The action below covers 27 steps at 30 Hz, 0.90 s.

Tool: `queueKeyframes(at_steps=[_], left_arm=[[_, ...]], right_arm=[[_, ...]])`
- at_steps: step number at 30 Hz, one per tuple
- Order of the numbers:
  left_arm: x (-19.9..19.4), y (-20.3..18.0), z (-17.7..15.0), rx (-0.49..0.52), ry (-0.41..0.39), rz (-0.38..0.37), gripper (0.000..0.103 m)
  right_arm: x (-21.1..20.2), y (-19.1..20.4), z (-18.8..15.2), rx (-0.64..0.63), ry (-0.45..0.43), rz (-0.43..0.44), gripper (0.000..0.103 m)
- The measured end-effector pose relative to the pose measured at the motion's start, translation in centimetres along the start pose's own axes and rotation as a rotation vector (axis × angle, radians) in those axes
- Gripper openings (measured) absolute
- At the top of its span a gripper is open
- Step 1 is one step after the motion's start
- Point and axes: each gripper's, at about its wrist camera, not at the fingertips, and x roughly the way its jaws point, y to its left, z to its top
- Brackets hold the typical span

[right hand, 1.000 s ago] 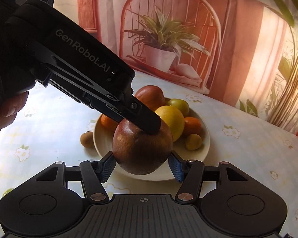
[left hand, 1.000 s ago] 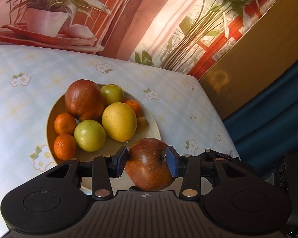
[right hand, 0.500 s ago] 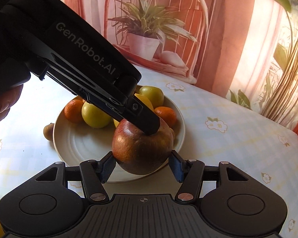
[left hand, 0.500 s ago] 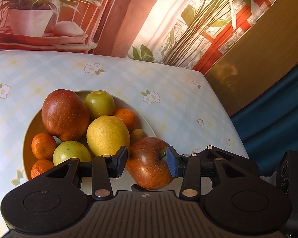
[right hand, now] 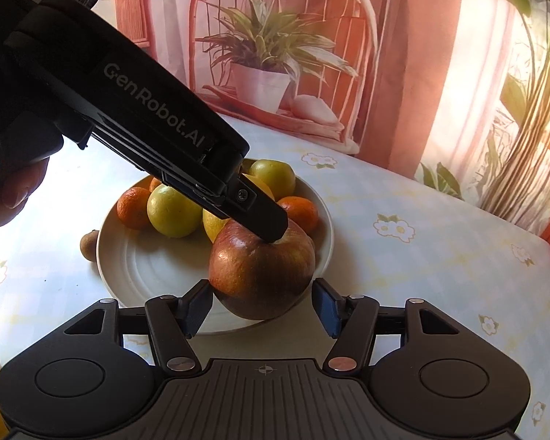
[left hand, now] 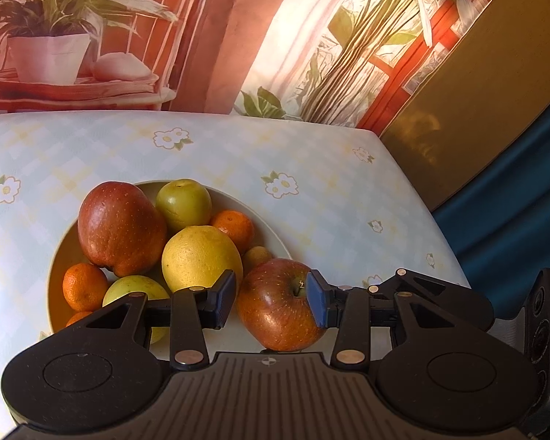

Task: Organize fruits
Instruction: 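Carry the red apple toward the plate with both grippers, then open both grippers to set the red apple on the plate, pull back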

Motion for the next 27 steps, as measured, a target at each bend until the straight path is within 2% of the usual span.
queueKeyframes(at_steps=[4, 6, 18, 27], left_arm=[[-0.2, -0.3, 0.0, 0.030, -0.006, 0.032, 0.044], [-0.4, -0.3, 0.0, 0.037, -0.011, 0.049, 0.044], [-0.9, -0.6, -0.2, 0.082, -0.027, 0.095, 0.045], [-3.6, -0.2, -1.0, 0.088, -0.096, 0.140, 0.045]], right_arm=[[-1.2, -0.2, -0.1, 0.011, -0.028, 0.001, 0.055], [-1.5, -0.2, -0.1, 0.011, -0.033, 0.011, 0.048], [-1.4, 0.0, -0.1, 0.031, -0.031, 0.001, 0.047], [-3.0, 0.8, 0.2, 0.044, -0.065, -0.014, 0.049]])
